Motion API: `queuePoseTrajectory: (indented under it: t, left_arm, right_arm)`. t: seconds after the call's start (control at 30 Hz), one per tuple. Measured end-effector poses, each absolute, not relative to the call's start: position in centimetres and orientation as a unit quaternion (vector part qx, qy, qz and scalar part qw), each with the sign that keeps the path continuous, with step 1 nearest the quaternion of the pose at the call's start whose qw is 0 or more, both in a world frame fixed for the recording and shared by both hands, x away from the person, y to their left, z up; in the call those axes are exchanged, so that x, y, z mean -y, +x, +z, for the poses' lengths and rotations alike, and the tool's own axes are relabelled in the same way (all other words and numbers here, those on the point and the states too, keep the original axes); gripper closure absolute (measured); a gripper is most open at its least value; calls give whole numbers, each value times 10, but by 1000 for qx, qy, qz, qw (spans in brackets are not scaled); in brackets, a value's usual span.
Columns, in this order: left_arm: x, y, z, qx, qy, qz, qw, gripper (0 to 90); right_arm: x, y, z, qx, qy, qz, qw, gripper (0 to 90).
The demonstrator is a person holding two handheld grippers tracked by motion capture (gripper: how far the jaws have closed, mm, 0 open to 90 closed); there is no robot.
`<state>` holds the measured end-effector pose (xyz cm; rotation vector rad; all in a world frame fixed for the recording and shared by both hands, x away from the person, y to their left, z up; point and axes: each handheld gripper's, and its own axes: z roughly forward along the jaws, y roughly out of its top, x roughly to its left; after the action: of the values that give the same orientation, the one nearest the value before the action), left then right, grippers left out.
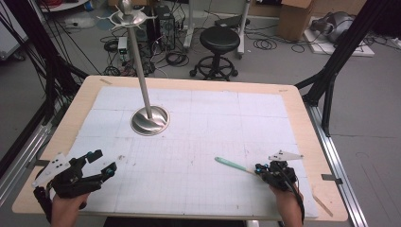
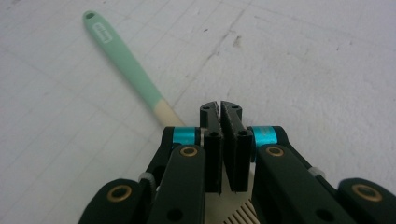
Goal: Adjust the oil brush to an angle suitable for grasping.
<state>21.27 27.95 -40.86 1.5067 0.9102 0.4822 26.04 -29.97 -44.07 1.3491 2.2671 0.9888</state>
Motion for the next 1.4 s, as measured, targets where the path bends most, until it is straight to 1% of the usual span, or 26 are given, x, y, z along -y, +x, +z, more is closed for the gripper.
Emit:
queuePoseTrajectory:
  t: [0.27, 0.43, 0.47, 0.5, 0.53, 0.57, 0.6, 0.63, 0.67, 0.7, 0.73, 0.77, 0.83, 0.9, 0.93, 1.0, 1.07, 1.1, 1.27, 1.4]
  left_arm:
    - [-279, 213, -409, -392, 654, 207, 613, 218]
    - [-278, 212, -408, -392, 651, 206, 616, 217]
    - [-279, 213, -408, -391, 652, 206, 616, 217]
    - [-279, 213, -408, -391, 652, 206, 616, 217]
    - [-278, 213, -409, -390, 653, 205, 616, 217]
    - [-278, 213, -408, -390, 652, 205, 617, 217]
    - [-278, 213, -408, -389, 652, 204, 618, 217]
    - [-279, 212, -408, -386, 649, 203, 623, 216]
    - [-279, 211, -407, -384, 646, 204, 627, 215]
    - [-279, 211, -407, -382, 644, 205, 631, 211]
    - [-280, 211, -407, -381, 642, 205, 634, 201]
    - [-280, 211, -407, -381, 642, 205, 634, 196]
    - [-280, 211, -407, -382, 640, 205, 634, 189]
    - [-280, 211, -407, -381, 641, 206, 634, 188]
    - [-282, 210, -407, -382, 640, 206, 634, 188]
    - [-282, 211, -407, -382, 639, 206, 635, 188]
    - [-283, 212, -408, -385, 641, 205, 632, 188]
    - [-283, 212, -408, -385, 641, 205, 632, 188]
    - [-284, 211, -407, -385, 638, 208, 633, 189]
    - [-283, 211, -408, -388, 641, 207, 629, 189]
  right_arm:
    - [291, 239, -440, -806, 449, 358, 141, 871]
    - [294, 222, -425, -773, 446, 421, 164, 826]
    - [297, 214, -418, -756, 439, 452, 176, 747]
    - [297, 214, -418, -756, 439, 452, 176, 747]
    - [297, 211, -416, -750, 439, 460, 183, 718]
    - [297, 203, -410, -737, 436, 475, 201, 648]
    - [297, 203, -410, -737, 436, 475, 201, 648]
    - [297, 199, -408, -731, 436, 481, 212, 619]
    - [297, 194, -405, -720, 437, 487, 232, 578]
    - [298, 191, -403, -710, 438, 494, 244, 527]
    - [300, 184, -399, -689, 445, 509, 261, 420]
    - [300, 184, -399, -689, 445, 509, 261, 420]
    - [302, 178, -397, -675, 454, 516, 270, 338]
    - [304, 174, -396, -665, 459, 520, 279, 293]
    - [306, 170, -395, -648, 465, 528, 292, 261]
    - [308, 169, -393, -643, 466, 532, 295, 253]
    - [310, 169, -391, -630, 467, 540, 306, 194]
    - [310, 168, -390, -626, 471, 539, 309, 188]
    - [309, 168, -389, -640, 460, 534, 306, 174]
    - [305, 169, -389, -655, 449, 521, 312, 174]
